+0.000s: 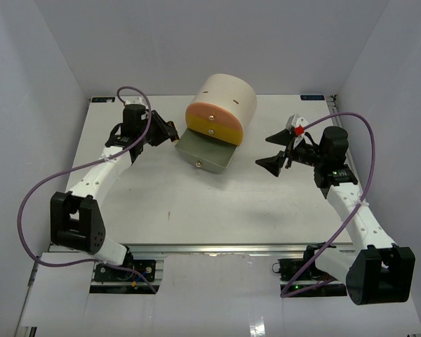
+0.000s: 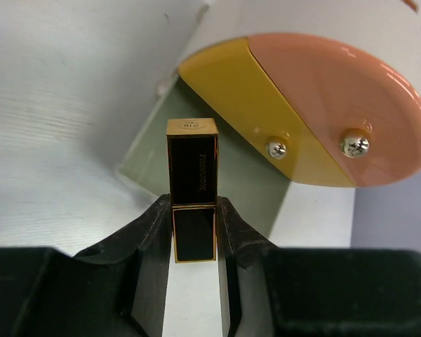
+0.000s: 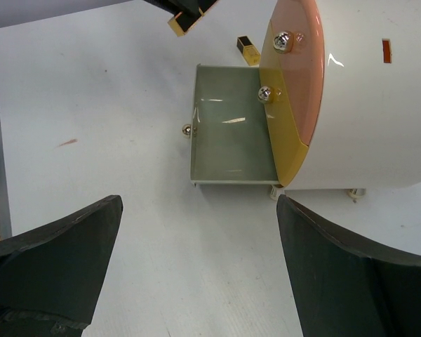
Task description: Organize the makeup
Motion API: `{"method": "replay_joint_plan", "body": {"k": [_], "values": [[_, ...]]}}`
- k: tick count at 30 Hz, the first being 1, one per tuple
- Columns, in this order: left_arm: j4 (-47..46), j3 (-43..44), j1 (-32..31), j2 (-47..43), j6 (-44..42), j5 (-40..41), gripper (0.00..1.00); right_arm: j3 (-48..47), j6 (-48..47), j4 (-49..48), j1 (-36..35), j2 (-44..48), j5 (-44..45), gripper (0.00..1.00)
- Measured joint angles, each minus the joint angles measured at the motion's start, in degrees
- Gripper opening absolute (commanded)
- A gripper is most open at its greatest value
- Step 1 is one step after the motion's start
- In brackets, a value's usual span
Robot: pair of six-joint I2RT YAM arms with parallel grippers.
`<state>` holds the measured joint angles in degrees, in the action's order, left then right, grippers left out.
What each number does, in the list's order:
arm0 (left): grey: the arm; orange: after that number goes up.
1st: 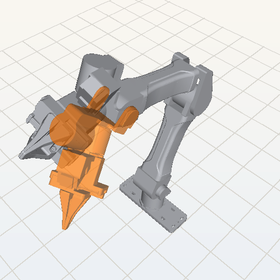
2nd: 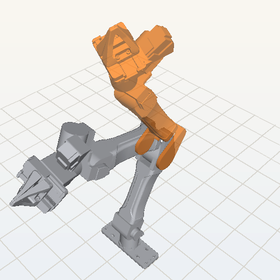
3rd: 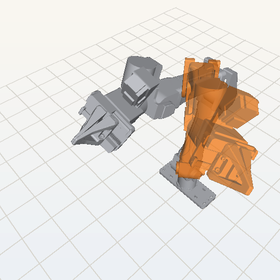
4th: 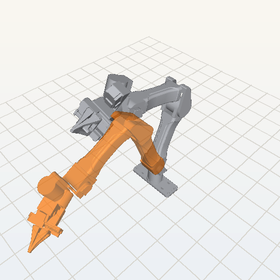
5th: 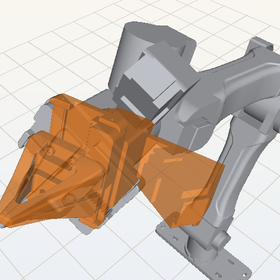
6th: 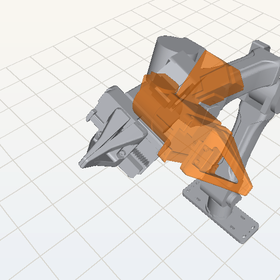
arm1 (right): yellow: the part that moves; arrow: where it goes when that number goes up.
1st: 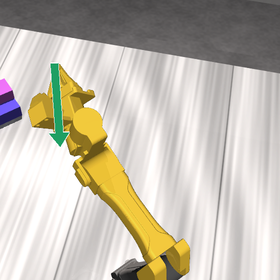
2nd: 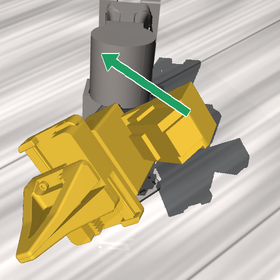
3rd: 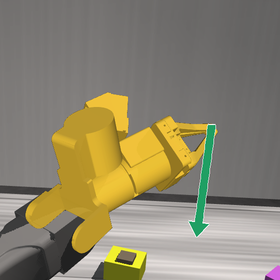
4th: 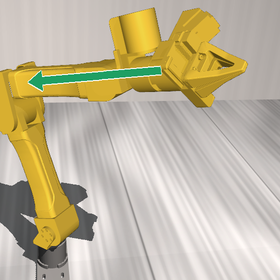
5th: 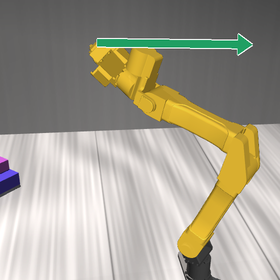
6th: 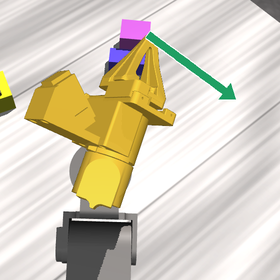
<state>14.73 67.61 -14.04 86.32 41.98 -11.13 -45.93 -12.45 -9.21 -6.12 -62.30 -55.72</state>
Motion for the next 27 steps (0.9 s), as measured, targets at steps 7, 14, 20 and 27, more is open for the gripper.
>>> {"method": "replay_joint_plan", "body": {"k": [7, 14, 20, 27], "values": [[-2.4, 2.1, -4.0, 9.0, 4.1, -4.0, 0.62, 0.2, -0.1, 0.0, 0.2, 0.0, 0.0, 0.97], [-5.3, 3.7, -4.3, 12.5, 4.7, -6.4, 0.78, 0.7, -0.2, 0.0, 0.5, -0.1, 0.0, 0.97], [-7.1, 4.4, -4.2, 12.1, 2.3, -7.3, 0.80, 0.7, -0.4, 0.0, 0.5, -0.2, -0.2, 0.97], [-5.6, 4.8, 0.9, 9.2, 2.8, -5.6, 0.92, 0.7, -1.0, 0.0, 0.5, -0.4, -0.2, 0.97]]}}
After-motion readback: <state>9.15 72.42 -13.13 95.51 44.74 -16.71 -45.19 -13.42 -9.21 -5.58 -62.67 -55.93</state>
